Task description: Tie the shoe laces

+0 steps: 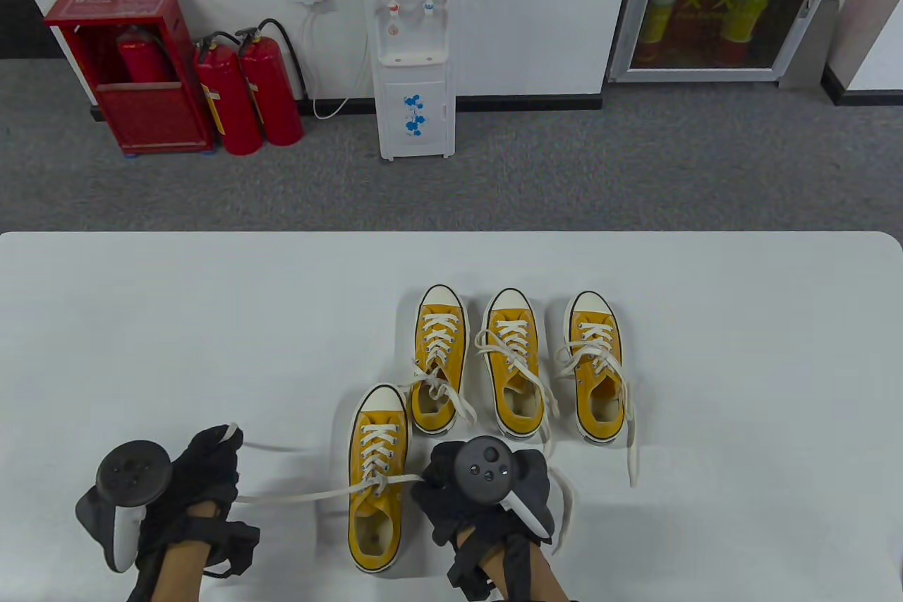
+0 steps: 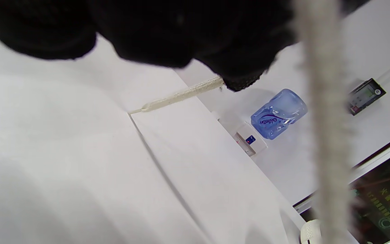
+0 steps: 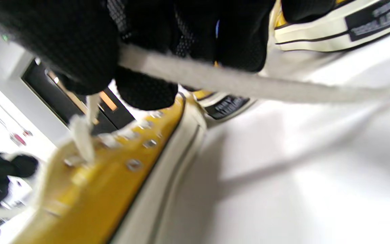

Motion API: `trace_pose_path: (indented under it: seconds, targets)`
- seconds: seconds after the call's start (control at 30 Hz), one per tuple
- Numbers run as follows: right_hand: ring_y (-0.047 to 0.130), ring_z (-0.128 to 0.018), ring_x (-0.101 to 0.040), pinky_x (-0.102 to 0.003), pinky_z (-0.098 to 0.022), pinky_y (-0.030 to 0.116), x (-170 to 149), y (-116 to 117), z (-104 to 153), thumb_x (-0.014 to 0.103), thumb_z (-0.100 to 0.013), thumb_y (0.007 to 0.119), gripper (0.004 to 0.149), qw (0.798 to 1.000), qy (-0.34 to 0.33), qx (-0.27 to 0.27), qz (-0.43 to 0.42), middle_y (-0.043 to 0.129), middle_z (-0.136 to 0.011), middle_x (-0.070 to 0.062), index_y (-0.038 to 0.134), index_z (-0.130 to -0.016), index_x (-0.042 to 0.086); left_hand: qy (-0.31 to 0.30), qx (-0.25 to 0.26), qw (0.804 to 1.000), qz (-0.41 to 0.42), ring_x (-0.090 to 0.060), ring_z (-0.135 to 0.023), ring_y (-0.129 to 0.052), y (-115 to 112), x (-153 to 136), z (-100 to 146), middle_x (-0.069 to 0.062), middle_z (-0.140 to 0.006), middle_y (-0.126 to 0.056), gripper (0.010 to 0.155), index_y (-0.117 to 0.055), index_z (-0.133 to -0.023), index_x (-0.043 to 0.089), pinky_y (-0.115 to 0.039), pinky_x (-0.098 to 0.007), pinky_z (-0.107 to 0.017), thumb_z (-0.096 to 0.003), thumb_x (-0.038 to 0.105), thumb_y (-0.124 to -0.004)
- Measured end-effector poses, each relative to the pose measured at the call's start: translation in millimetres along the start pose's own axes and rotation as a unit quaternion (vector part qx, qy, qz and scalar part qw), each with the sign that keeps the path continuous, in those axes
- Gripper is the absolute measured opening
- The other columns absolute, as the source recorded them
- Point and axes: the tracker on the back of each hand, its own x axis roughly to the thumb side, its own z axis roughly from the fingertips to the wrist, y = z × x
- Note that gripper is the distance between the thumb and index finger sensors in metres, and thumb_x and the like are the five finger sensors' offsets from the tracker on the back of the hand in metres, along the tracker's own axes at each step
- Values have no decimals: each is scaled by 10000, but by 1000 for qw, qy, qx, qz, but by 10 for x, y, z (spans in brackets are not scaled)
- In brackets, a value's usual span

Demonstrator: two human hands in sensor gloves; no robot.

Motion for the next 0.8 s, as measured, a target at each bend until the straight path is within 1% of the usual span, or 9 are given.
trace_pose_path:
  seconds: [0.07,0.23,0.3,0.43,0.5,0.53,0.63,0.73,0.8]
  targets:
    - [826,-876,-386,-672,-682,524,7,-52,8,509,-409,862,417,1000,-2,-7,-27,853,-902,-63,987,-612,167,-1,-1,1000,-2,-126,-120,-1000,-1,4,0,122,-302,-1019,406,-880,-862,295,-898,-466,-288,-494,416,-758]
    - [918,-791,-357,-643,-655,599,58,-84,-3,541,-406,857,408,997,-7,-29,-75,937,-811,-44,1016,-505,178,-2,0,1000,2,-126,-119,-1000,4,3,4,121,-301,-1019,406,-881,-861,293,-898,-466,-285,-494,415,-759]
    - [934,-774,-349,-637,-648,612,76,-76,-25,551,-402,859,412,992,-9,-38,-119,954,-791,-40,1024,-465,179,-2,1,1000,2,-126,-118,-999,6,4,5,122,-301,-1019,405,-881,-861,295,-899,-466,-285,-494,415,-758]
    - [950,-756,-336,-627,-642,628,109,-17,-85,565,-398,863,419,976,-2,-27,-216,971,-768,-31,1017,-410,176,-5,0,1000,1,-127,-117,-999,-4,6,11,121,-300,-1020,407,-881,-861,292,-899,-466,-283,-493,415,-759]
    - [938,-773,-331,-626,-647,625,116,35,-110,570,-398,864,421,965,1,-20,-261,958,-785,-27,1006,-409,174,-7,2,1000,-11,-126,-117,-999,-9,14,14,122,-302,-1020,406,-881,-860,294,-899,-466,-283,-493,416,-758]
    - [932,-785,-333,-627,-650,623,118,79,-133,572,-398,867,422,954,-8,-6,-298,953,-797,-26,1003,-408,172,-7,3,1000,-12,-126,-116,-999,-10,16,16,122,-301,-1020,407,-882,-861,292,-899,-465,-283,-493,416,-758]
    - [884,-853,-349,-643,-666,591,106,166,-151,573,-394,877,433,931,-21,15,-364,929,-848,-33,1002,-438,160,-9,1,1000,-11,-127,-114,-998,-16,21,24,120,-300,-1020,407,-882,-861,291,-899,-466,-281,-493,414,-759]
    - [813,-939,-371,-667,-689,537,78,240,-163,572,-388,888,432,913,-38,40,-404,912,-893,-31,1005,-472,165,-13,2,1000,-18,-126,-111,-996,-30,37,31,122,-299,-1020,407,-882,-861,291,-900,-465,-278,-493,415,-759]
    - [807,-955,-372,-676,-696,521,58,307,-173,571,-389,887,444,898,-53,78,-429,911,-906,-29,1005,-531,167,-14,-1,1000,-20,-109,-83,-992,-39,43,35,131,-291,-1024,407,-886,-857,293,-908,-445,-251,-492,420,-759]
